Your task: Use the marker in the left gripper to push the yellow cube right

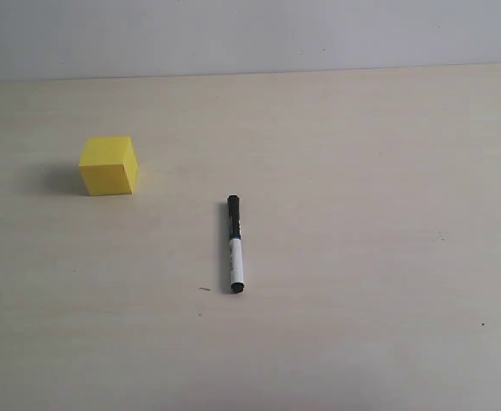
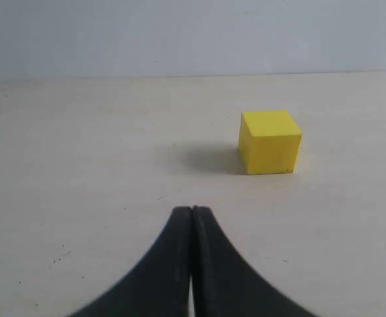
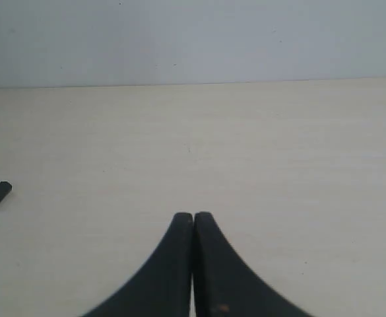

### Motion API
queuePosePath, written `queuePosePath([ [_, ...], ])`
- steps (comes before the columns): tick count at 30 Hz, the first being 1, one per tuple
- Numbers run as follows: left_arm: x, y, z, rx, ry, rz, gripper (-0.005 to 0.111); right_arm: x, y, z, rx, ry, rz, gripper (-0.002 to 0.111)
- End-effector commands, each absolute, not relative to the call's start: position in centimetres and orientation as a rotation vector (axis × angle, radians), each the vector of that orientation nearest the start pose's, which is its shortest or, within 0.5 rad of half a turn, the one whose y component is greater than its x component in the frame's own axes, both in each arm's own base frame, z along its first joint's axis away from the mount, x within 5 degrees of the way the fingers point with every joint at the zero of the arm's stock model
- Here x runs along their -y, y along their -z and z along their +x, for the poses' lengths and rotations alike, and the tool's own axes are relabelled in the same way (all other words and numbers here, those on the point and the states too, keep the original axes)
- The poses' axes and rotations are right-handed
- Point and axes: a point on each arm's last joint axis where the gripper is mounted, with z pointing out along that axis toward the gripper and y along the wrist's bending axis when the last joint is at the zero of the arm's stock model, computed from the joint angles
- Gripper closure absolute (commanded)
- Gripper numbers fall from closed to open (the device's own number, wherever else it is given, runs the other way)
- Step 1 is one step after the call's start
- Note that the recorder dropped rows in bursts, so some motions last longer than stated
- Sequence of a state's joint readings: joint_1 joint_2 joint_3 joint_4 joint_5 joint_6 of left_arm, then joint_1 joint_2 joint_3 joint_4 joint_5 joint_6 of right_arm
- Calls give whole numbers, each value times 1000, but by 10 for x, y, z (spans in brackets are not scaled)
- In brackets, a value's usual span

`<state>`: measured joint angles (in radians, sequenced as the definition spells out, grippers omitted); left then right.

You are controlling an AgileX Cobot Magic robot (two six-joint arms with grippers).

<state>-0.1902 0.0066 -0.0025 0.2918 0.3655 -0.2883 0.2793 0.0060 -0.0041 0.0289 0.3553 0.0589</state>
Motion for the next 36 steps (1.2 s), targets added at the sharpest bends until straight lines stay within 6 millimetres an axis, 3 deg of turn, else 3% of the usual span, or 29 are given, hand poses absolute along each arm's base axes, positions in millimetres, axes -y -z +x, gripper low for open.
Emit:
queuePosePath([
  [1,1,-183,54,-1814,51,89,107,-15,-182,51,-1825,-256,-183,108],
  [12,0,-183,54,-1811,27,106,107,-15,-182,51,-1825,-256,-183,108],
  [15,2,-190,55,-1732,22,138,107,-15,-182,51,-1826,-257,-181,108],
  [21,13,-224,53,-1372,373,-3,107,-15,-182,51,-1826,-257,-181,108],
  [36,19,-260,34,-949,708,-24,107,-15,-182,51,-1826,-257,-181,108],
])
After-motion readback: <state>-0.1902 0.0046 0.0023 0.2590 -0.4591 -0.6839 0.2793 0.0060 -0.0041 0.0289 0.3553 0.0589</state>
